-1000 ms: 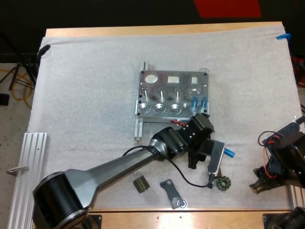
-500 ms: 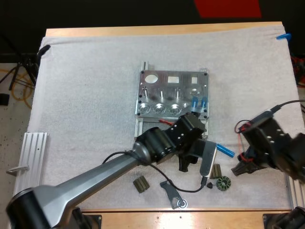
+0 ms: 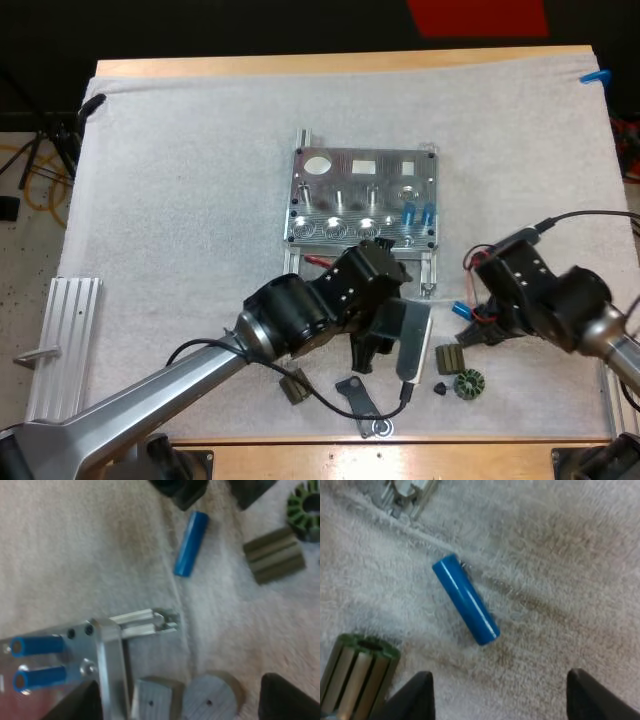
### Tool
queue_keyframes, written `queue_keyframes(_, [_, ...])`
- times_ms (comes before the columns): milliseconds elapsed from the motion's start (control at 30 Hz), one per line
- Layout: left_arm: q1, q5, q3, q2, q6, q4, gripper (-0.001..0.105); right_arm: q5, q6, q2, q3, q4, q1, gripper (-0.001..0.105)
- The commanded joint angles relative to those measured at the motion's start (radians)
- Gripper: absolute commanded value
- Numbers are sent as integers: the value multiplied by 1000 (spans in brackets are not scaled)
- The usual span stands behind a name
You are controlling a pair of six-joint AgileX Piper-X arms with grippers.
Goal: Load cells from right to left
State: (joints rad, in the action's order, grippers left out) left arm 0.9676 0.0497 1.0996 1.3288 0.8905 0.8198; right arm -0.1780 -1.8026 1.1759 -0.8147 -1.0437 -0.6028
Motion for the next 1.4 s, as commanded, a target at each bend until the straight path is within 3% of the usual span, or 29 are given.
queue_keyframes(0, [3,-12,7,-15,11,30,64,-8,5,24,4,21,6,56])
queue_keyframes(167, [3,-12,7,-33,20,99,64,-43,13,98,4,86,23,56])
queue_keyframes(367, [3,-12,7,-72,33,133,64,-43,26,162,4,90,137,56])
queue_keyframes(500, [3,-12,7,-94,33,124,64,9,6,195,4,90,191,56])
queue_keyframes(967, [3,-12,7,-97,33,124,64,-53,6,333,4,177,191,56])
queue_keyframes(1167, [3,-12,7,-97,33,124,64,26,6,358,4,161,170,56])
queue_keyframes(1367, [3,-12,7,-97,33,124,64,48,13,358,4,199,61,56])
